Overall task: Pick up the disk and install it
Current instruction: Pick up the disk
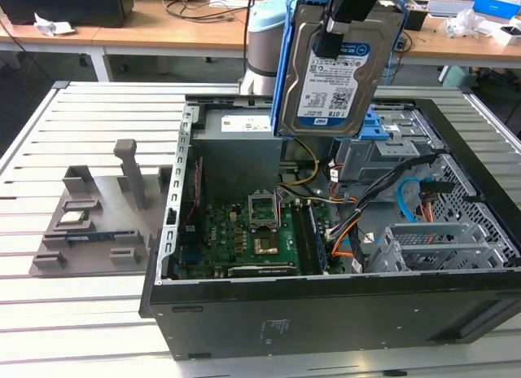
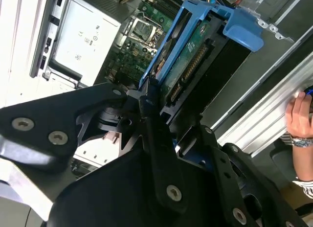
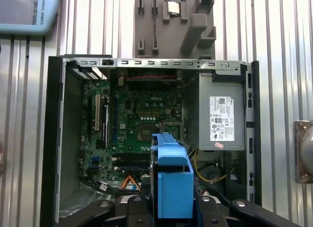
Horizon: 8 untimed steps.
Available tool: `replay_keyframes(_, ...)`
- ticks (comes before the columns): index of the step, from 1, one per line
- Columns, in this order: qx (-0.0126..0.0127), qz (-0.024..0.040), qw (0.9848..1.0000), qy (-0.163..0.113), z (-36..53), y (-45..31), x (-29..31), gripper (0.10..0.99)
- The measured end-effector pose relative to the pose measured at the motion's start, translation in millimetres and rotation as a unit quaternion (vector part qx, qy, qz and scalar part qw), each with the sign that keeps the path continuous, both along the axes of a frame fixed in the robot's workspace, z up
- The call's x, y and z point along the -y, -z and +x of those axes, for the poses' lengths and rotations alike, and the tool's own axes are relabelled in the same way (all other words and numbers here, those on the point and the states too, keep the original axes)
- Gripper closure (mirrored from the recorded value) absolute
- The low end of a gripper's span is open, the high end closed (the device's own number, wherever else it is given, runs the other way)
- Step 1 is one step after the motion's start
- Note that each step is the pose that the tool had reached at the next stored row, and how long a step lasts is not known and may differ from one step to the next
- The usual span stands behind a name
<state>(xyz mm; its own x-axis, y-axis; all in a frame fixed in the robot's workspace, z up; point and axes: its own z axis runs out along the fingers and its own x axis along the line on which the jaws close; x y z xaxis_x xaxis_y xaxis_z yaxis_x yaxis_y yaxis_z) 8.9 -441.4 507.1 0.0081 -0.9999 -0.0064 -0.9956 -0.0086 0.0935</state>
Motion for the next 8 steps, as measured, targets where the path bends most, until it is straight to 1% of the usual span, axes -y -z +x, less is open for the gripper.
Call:
replay_keyframes(2,0.0,-0.0002,1.0,0.0,0.0,0.2,4.6,0.722)
replay_keyframes(3,0.0,-0.0003,1.0,0.0,0.0,0.3,8.1,0.722)
replay_keyframes(4,0.0,-0.0006,1.0,0.0,0.0,0.7,22.4,0.722)
replay_keyframes(5,0.0,-0.0006,1.0,0.0,0.0,1.0,33.3,0.722)
replay_keyframes(7,0.0,-0.0007,1.0,0.0,0.0,1.4,47.3,0.722)
replay_keyframes(8,0.0,-0.0007,1.0,0.0,0.0,1.6,53.3,0.722)
